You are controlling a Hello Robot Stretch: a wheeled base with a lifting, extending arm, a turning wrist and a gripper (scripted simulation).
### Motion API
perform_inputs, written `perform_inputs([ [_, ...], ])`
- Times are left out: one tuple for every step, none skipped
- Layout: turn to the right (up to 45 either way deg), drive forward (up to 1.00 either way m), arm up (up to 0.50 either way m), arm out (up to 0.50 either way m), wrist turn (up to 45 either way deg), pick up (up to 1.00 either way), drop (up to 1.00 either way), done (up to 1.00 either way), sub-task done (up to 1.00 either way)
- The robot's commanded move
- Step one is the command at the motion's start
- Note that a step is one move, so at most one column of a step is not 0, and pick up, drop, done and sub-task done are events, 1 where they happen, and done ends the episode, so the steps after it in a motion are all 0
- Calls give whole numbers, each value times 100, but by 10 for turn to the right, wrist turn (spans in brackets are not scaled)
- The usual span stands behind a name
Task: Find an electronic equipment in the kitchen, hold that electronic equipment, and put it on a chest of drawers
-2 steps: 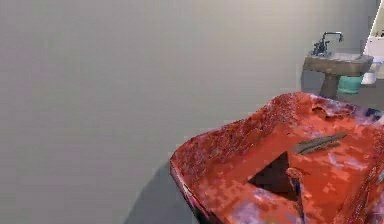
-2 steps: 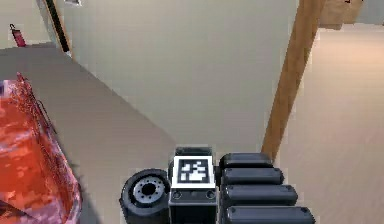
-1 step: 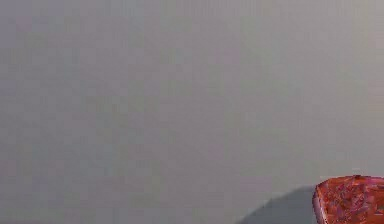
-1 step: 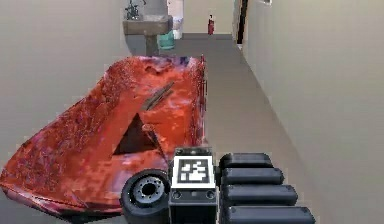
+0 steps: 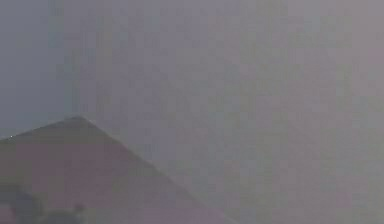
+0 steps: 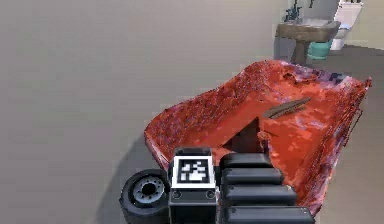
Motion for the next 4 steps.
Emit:
perform_inputs([
  [0, 50, 0, 0, 0, 0, 0, 0, 0],
  [-450, 0, 0, 0, 0, 0, 0, 0, 0],
  [0, 60, 0, 0, 0, 0, 0, 0, 0],
  [-420, 0, 0, 0, 0, 0, 0, 0, 0],
])
